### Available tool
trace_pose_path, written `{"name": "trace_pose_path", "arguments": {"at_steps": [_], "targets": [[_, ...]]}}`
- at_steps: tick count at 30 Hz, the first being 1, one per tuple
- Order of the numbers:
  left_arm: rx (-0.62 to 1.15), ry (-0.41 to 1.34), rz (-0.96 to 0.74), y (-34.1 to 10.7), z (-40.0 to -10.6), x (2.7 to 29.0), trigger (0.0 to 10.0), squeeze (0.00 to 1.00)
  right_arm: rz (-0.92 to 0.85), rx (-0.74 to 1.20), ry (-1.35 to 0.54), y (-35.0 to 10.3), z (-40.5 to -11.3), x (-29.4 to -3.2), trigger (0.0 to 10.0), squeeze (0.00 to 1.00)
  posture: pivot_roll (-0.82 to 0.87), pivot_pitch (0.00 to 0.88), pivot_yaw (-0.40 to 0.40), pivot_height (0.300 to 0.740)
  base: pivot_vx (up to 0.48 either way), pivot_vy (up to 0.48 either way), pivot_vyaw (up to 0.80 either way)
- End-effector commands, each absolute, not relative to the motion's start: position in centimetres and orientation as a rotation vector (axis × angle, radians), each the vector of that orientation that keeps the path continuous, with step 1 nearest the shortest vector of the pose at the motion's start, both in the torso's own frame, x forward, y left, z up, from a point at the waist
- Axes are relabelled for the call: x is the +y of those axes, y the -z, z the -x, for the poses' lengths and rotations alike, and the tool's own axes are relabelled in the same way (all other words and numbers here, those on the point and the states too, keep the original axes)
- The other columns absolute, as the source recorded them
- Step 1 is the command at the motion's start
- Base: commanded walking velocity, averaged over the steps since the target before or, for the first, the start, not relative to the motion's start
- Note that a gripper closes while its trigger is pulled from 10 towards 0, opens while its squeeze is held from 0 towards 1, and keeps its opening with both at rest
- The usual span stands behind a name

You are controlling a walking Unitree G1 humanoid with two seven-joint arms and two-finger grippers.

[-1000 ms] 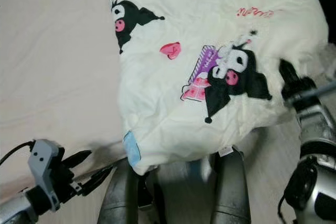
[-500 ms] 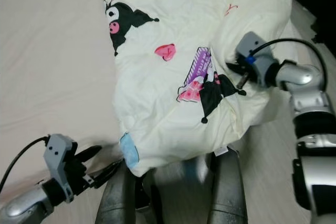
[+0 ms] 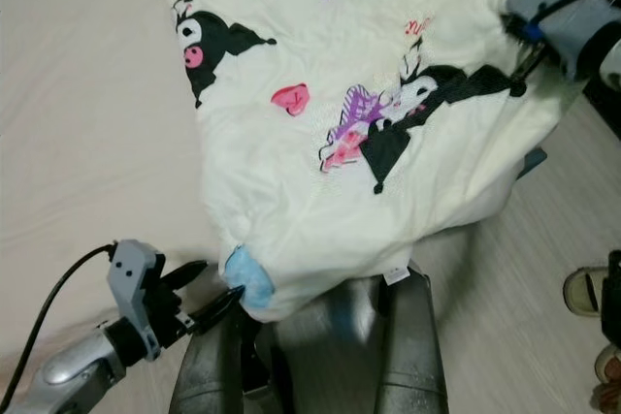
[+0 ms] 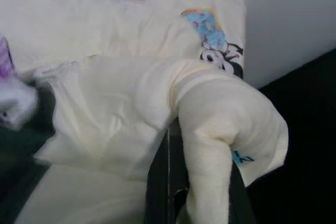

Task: Clean up the room

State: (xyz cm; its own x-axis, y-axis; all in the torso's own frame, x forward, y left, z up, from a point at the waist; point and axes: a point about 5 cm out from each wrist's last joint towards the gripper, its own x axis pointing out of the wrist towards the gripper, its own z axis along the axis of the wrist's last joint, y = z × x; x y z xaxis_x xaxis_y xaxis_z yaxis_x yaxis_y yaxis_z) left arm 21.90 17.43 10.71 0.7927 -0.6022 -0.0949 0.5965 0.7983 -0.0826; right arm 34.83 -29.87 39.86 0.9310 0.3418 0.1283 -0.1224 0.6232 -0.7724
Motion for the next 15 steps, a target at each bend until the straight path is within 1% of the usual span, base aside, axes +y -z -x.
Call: {"name": "trace_pose_path", "arguments": {"at_steps": [1,2,3,5,6,10,11,12,15], "targets": [[0.183,0.639,0.069,-9.2,-21.0,17.7,10.0,0.00,0.734,-0.359,-0.318,-42.1,-33.7,-29.8,0.0,0.00,-0.07,0.391,0.107,0.577,0.000,0.000,0.00],[0.183,0.639,0.069,-9.2,-21.0,17.7,10.0,0.00,0.734,-0.359,-0.318,-42.1,-33.7,-29.8,0.0,0.00,-0.07,0.391,0.107,0.577,0.000,0.000,0.00],[0.187,0.641,0.070,-9.1,-20.9,17.7,10.0,0.00,0.674,-0.360,-0.351,-42.5,-33.6,-29.8,0.0,0.00,-0.08,0.389,0.105,0.577,0.000,0.000,0.00],[0.187,0.641,0.070,-9.1,-20.9,17.7,10.0,0.00,0.674,-0.360,-0.351,-42.5,-33.6,-29.8,0.0,0.00,-0.08,0.389,0.105,0.577,0.000,0.000,0.00],[0.191,0.641,0.072,-9.0,-20.9,17.7,10.0,0.00,0.667,-0.335,-0.392,-42.5,-33.5,-29.7,0.0,0.00,-0.08,0.392,0.102,0.577,0.000,0.000,0.00],[0.199,0.644,0.075,-8.6,-20.8,17.6,10.0,0.00,0.674,-0.271,-0.353,-43.1,-33.6,-30.2,0.0,0.00,-0.10,0.389,0.093,0.577,0.000,0.000,0.00],[0.201,0.646,0.076,-8.4,-20.8,17.4,10.0,0.00,0.722,-0.217,-0.306,-43.2,-33.8,-30.5,0.0,0.00,-0.11,0.388,0.088,0.577,0.000,0.000,0.00],[0.201,0.646,0.076,-8.4,-20.8,17.4,10.0,0.00,0.722,-0.217,-0.306,-43.2,-33.8,-30.5,0.0,0.00,-0.11,0.388,0.088,0.577,0.000,0.000,0.00],[0.200,0.654,0.078,-8.2,-20.9,17.1,10.0,0.00,0.876,-0.029,-0.277,-42.3,-34.5,-30.8,0.0,0.00,-0.12,0.386,0.081,0.577,0.000,0.000,0.00]]}}
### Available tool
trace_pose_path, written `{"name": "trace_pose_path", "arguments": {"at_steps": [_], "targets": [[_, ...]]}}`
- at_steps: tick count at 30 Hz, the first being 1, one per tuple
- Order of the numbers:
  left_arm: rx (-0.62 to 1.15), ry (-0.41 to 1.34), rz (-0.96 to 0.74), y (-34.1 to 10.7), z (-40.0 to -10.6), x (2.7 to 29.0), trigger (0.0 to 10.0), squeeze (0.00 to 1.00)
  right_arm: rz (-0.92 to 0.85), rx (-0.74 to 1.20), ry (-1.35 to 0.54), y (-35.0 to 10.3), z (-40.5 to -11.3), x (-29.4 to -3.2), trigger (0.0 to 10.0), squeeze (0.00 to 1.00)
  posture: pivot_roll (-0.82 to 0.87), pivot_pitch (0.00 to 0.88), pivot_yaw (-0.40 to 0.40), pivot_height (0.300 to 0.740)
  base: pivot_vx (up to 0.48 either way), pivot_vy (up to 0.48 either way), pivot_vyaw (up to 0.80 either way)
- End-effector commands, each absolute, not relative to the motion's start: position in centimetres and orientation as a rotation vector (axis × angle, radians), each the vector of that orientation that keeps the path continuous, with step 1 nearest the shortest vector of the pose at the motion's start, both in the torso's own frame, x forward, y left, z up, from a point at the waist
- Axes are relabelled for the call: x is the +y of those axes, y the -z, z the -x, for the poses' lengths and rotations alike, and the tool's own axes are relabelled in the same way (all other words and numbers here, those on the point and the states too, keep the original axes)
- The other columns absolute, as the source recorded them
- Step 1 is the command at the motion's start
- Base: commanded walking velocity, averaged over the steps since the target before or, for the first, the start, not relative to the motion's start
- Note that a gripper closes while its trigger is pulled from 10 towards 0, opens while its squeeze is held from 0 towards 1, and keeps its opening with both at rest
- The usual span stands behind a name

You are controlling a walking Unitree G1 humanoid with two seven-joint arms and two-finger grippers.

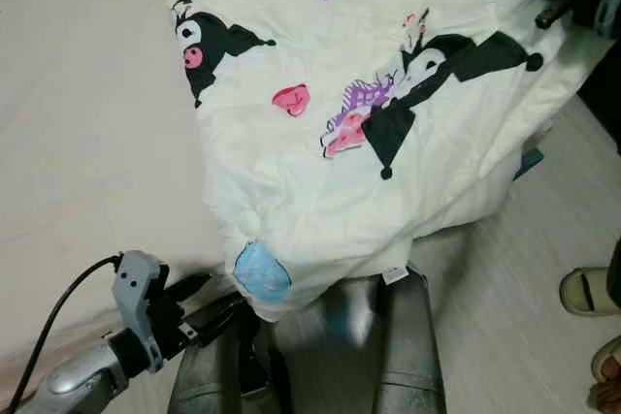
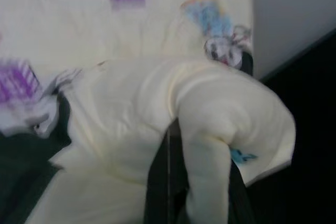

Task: Clean up the room

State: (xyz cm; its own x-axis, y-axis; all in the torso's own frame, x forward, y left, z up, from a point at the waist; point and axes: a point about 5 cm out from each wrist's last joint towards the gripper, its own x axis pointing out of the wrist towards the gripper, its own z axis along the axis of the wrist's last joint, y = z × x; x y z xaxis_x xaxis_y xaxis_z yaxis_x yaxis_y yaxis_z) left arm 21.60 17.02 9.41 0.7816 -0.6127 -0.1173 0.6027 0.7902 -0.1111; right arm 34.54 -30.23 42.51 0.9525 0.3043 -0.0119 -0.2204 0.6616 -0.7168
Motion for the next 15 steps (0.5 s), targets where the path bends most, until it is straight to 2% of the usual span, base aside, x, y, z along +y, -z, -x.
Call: {"name": "trace_pose_path", "arguments": {"at_steps": [1,2,3,4,6,7,8,9,10,11,15], "targets": [[0.200,0.654,0.078,-8.2,-20.9,17.1,10.0,0.00,0.876,-0.029,-0.277,-42.3,-34.5,-30.8,0.0,0.00,-0.12,0.386,0.081,0.577,0.000,0.000,0.00],[0.198,0.656,0.079,-8.2,-21.0,17.0,10.0,0.00,0.947,0.011,-0.253,-42.3,-34.6,-30.9,0.0,0.00,-0.12,0.386,0.080,0.577,0.000,0.000,0.00],[0.198,0.656,0.079,-8.2,-21.0,17.0,10.0,0.00,0.947,0.011,-0.253,-42.3,-34.6,-30.9,0.0,0.00,-0.12,0.386,0.080,0.577,0.000,0.000,0.00],[0.197,0.657,0.079,-8.1,-21.0,17.0,10.0,0.00,1.000,0.015,-0.200,-42.9,-34.6,-31.0,0.9,0.00,-0.12,0.388,0.076,0.577,0.000,0.000,0.00],[0.195,0.660,0.082,-8.1,-21.1,16.9,10.0,0.00,1.026,-0.006,-0.141,-43.9,-34.7,-30.7,1.3,0.00,-0.13,0.385,0.066,0.577,0.000,0.000,0.00],[0.194,0.662,0.084,-8.1,-21.1,16.8,10.0,0.00,1.020,-0.020,-0.137,-44.1,-34.8,-30.4,2.3,0.00,-0.13,0.385,0.061,0.577,0.000,0.000,0.00],[0.194,0.662,0.084,-8.1,-21.1,16.8,10.0,0.00,1.020,-0.020,-0.137,-44.1,-34.8,-30.4,2.3,0.00,-0.13,0.385,0.061,0.577,0.000,0.000,0.00],[0.191,0.665,0.086,-8.1,-21.1,16.7,10.0,0.00,1.027,-0.034,-0.142,-44.1,-34.9,-30.1,4.2,0.00,-0.13,0.385,0.061,0.577,0.000,0.000,0.00],[0.189,0.670,0.093,-8.1,-21.1,16.7,10.0,0.00,1.051,-0.059,-0.157,-44.0,-35.2,-29.6,9.6,0.00,-0.13,0.386,0.062,0.577,0.000,0.000,0.00],[0.187,0.673,0.096,-8.1,-21.1,16.6,10.0,0.00,1.042,-0.076,-0.167,-43.7,-35.5,-29.3,10.0,0.00,-0.13,0.386,0.062,0.577,0.000,0.000,0.00],[0.187,0.679,0.098,-8.1,-21.0,16.5,10.0,0.00,1.020,-0.135,-0.142,-42.4,-36.6,-28.5,10.0,0.00,-0.13,0.386,0.065,0.577,0.000,0.000,0.00]]}}
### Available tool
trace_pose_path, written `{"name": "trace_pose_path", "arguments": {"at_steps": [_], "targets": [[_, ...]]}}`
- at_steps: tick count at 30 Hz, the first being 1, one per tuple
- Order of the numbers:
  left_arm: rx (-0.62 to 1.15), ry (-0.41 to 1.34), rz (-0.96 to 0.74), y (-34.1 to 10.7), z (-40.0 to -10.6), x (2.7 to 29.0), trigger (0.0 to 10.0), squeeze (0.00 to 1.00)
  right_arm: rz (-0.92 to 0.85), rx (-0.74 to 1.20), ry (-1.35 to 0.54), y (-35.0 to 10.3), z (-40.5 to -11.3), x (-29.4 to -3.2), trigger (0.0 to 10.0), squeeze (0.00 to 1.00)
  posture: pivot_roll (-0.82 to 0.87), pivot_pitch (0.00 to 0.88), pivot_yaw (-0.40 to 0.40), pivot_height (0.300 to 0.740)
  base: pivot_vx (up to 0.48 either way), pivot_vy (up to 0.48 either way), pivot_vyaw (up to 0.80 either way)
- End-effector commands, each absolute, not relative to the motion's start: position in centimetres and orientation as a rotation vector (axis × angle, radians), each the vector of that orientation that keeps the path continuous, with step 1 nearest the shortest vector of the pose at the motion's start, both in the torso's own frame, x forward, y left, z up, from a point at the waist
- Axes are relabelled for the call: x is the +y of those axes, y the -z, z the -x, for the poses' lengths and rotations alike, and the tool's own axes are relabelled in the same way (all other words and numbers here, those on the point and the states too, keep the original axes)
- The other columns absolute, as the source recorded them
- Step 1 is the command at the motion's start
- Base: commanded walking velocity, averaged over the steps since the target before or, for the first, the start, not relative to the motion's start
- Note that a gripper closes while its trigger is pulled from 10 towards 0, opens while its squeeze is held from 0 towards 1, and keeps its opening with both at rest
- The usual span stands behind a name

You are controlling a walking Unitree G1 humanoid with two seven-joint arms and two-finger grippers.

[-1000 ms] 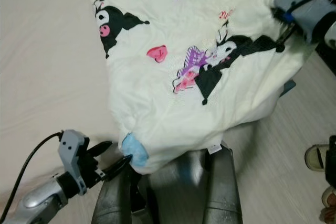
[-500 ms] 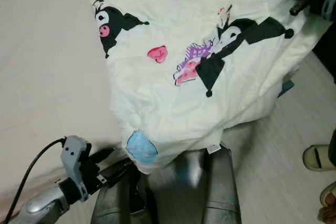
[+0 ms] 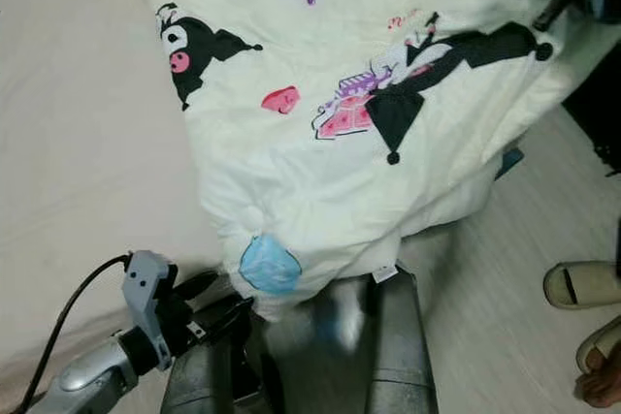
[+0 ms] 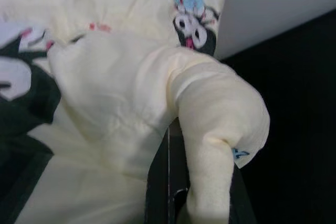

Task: Clean up the room

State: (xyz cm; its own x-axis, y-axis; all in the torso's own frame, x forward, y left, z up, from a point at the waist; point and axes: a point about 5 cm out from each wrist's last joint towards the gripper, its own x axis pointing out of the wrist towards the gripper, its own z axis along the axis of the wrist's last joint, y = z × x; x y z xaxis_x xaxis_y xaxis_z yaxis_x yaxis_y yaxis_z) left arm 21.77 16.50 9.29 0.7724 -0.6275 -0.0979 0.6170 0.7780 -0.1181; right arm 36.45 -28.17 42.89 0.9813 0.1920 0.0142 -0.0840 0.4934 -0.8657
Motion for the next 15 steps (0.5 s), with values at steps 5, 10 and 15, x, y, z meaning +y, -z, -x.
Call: {"name": "trace_pose_path", "arguments": {"at_steps": [5,10,15], "targets": [[0.193,0.691,0.101,-7.9,-20.9,16.3,10.0,0.00,1.011,0.064,-0.251,-36.6,-38.5,-28.0,10.0,0.00,-0.13,0.385,0.068,0.577,0.000,0.000,0.00],[0.198,0.712,0.110,-7.8,-20.9,15.9,10.0,0.00,0.926,0.532,-0.556,-26.1,-38.2,-28.2,10.0,0.00,-0.12,0.385,0.069,0.577,0.000,0.000,0.00],[0.200,0.717,0.115,-7.8,-20.7,15.7,10.0,0.00,0.769,0.597,-0.584,-23.8,-38.0,-28.0,10.0,0.00,-0.11,0.389,0.069,0.577,0.000,0.000,0.00]]}}
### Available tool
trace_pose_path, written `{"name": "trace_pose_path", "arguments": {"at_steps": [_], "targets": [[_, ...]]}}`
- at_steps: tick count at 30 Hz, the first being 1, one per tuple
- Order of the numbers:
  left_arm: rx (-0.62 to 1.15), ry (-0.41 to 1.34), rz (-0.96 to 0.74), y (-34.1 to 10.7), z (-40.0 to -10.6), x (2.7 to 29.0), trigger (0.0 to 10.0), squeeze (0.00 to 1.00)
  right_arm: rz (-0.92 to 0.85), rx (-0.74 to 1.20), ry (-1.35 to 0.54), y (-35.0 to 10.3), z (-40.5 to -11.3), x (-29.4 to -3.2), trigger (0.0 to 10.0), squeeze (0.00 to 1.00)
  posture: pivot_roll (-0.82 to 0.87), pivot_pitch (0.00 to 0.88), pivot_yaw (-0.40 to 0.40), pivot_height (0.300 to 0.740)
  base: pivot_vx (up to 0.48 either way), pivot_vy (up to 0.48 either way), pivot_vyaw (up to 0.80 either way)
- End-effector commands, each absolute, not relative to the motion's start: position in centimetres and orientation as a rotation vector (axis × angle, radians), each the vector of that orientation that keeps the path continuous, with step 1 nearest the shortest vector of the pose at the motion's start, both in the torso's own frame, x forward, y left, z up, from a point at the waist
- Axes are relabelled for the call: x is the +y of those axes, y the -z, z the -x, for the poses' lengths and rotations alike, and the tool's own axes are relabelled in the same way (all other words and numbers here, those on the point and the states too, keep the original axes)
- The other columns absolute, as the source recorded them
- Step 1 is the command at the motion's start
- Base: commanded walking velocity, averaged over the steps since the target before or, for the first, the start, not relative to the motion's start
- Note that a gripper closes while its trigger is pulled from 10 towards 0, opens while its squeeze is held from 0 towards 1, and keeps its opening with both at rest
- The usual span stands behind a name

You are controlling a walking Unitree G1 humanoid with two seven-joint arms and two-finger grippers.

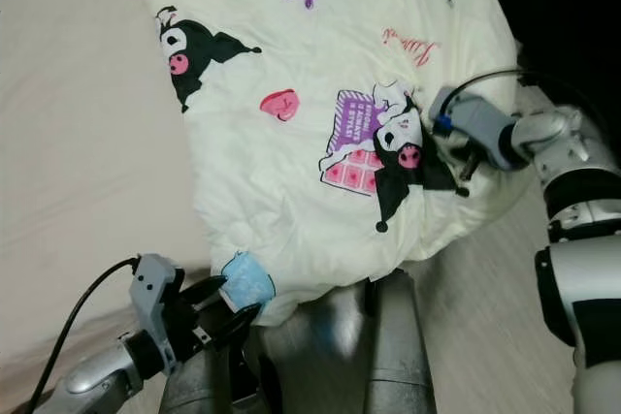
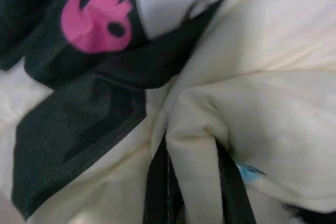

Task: Clean up the room

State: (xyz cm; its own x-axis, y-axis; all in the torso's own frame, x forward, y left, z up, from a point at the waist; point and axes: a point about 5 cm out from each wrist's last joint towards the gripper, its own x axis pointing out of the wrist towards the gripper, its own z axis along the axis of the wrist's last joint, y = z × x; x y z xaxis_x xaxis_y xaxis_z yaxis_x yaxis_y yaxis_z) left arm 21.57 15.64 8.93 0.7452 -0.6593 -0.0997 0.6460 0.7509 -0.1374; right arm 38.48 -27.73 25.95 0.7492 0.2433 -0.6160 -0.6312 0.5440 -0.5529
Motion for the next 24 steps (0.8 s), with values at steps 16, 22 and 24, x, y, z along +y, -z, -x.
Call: {"name": "trace_pose_path", "arguments": {"at_steps": [16,22,24], "targets": [[0.207,0.731,0.134,-7.4,-20.3,14.9,10.0,0.00,0.965,0.239,-0.061,-27.6,-39.3,-29.9,10.0,1.00,-0.12,0.390,0.062,0.577,0.000,0.000,0.00],[0.201,0.735,0.139,-7.4,-20.5,14.5,10.0,0.00,0.787,0.154,0.271,-29.8,-37.1,-35.0,10.0,1.00,-0.13,0.380,0.056,0.577,0.000,0.000,0.00],[0.200,0.736,0.140,-7.4,-20.6,14.5,10.0,0.00,0.702,0.144,0.322,-29.7,-36.4,-36.2,10.0,1.00,-0.13,0.377,0.057,0.577,0.000,0.000,0.00]]}}
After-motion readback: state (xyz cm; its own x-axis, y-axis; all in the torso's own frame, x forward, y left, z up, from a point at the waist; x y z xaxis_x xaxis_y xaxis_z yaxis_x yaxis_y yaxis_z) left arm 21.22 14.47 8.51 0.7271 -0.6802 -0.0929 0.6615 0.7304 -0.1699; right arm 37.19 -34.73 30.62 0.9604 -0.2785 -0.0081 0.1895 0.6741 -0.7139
